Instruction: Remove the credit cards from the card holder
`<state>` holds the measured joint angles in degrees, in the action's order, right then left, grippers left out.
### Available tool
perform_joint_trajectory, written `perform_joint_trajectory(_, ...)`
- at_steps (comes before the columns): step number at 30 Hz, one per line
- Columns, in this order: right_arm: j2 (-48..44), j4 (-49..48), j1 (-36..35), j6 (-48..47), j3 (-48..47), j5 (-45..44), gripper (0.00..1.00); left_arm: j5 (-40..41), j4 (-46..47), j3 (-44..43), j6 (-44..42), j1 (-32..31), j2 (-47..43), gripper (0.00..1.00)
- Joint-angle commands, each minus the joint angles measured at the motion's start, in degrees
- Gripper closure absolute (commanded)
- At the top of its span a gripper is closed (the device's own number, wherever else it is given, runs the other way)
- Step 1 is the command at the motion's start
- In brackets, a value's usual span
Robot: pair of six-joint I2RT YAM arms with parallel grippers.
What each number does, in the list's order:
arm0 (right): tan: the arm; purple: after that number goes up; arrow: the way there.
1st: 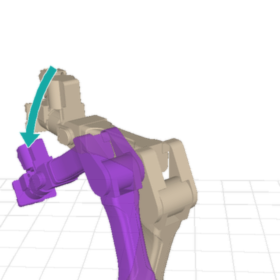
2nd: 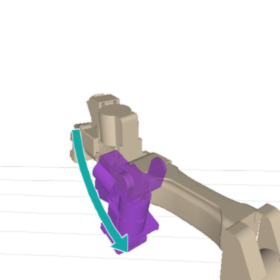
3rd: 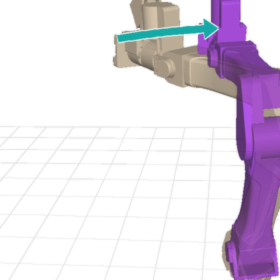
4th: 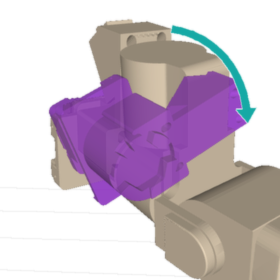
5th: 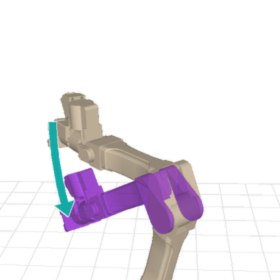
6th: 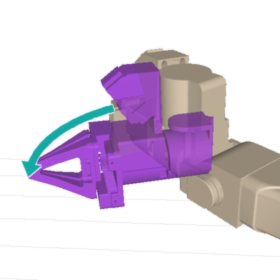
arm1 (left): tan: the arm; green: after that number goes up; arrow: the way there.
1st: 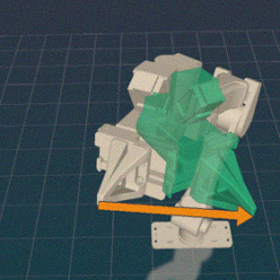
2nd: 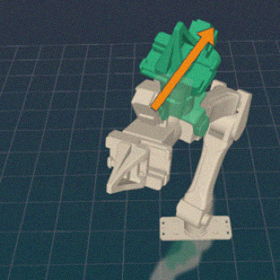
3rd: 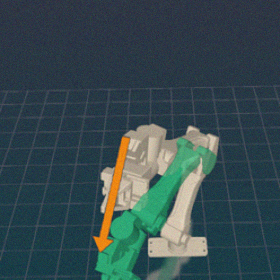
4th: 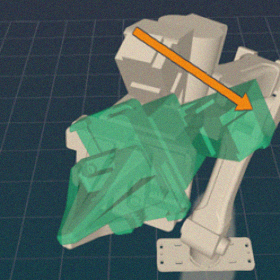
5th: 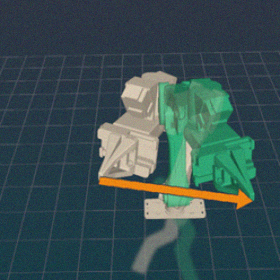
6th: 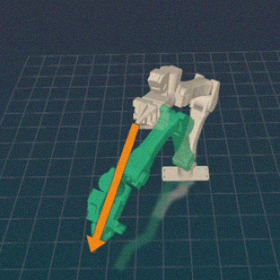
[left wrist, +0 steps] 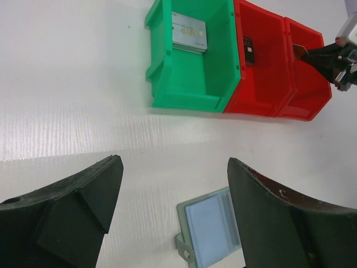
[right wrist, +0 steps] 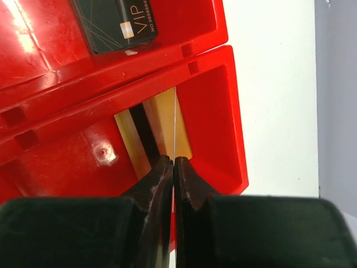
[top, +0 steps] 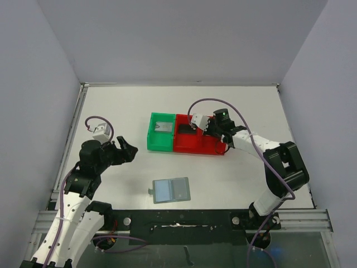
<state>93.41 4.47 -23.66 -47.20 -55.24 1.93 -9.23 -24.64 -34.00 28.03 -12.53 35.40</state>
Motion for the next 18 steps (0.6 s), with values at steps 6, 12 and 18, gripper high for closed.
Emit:
perform_joint_trajectory(6,3.8,-5.2,0.4,-5.4,-4.0,-2.5,0.96,-2.8,4.4,-0.1,-1.6,0.7,0.0,0.25)
perform_joint_trajectory(12,4.1,-3.4,0.3,-6.3,-3.8,-2.1,0.87,-3.2,4.7,0.0,-1.8,0.8,-0.1,0.25)
perform_joint_trajectory(18,4.1,-0.9,0.6,-6.8,-3.7,-2.4,0.76,-3.8,5.0,0.1,-1.9,1.1,0.3,0.25)
